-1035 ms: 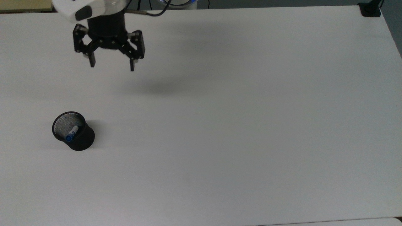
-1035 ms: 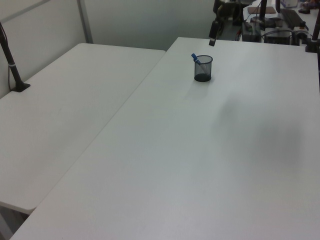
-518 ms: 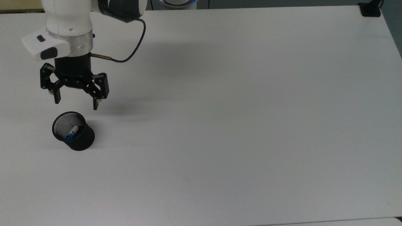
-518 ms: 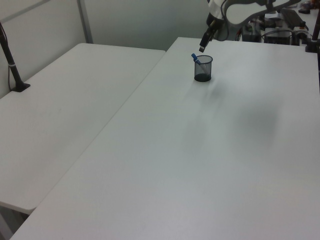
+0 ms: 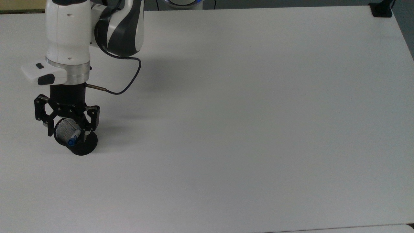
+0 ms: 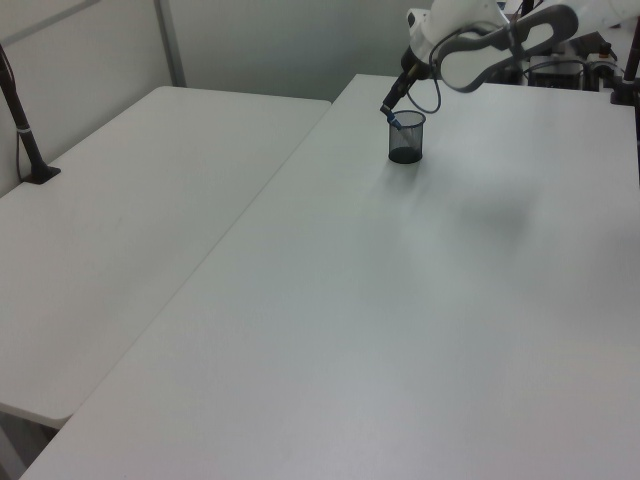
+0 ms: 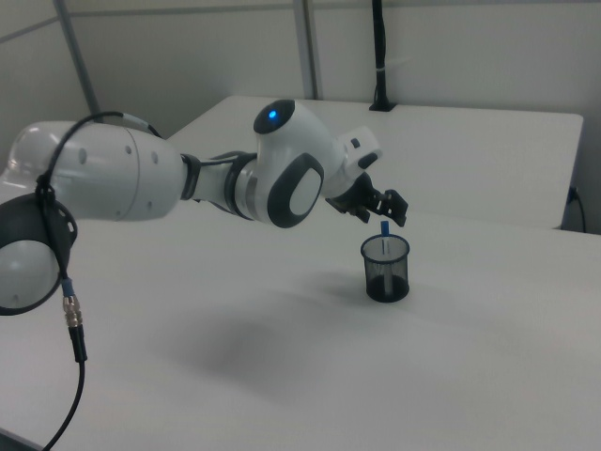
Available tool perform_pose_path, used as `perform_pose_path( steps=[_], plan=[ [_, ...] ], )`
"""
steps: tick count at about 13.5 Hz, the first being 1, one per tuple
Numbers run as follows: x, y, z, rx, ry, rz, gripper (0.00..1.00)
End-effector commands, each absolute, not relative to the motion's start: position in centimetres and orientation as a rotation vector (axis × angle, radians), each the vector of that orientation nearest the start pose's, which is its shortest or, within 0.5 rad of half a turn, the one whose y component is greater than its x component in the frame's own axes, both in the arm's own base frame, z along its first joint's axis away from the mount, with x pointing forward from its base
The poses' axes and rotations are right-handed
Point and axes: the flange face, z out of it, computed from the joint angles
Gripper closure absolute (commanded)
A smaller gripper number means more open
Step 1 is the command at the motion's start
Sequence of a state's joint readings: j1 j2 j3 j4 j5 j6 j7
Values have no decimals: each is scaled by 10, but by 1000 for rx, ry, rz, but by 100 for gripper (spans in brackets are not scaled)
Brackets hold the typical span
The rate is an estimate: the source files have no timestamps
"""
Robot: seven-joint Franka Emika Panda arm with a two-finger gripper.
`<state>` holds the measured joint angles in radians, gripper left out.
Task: Remove the marker
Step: 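Lower the gripper and close it on the blue-capped marker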
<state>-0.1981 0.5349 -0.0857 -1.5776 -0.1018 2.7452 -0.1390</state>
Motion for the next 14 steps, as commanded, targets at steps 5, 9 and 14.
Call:
perform_pose_path(
  steps=[5, 9, 14],
  plan=[
    [718, -194, 391, -3224, 62, -1017, 79],
    [718, -194, 391, -3224, 59, -1017, 100],
    [717, -195, 406, -3211, 78, -1050, 100]
  ],
)
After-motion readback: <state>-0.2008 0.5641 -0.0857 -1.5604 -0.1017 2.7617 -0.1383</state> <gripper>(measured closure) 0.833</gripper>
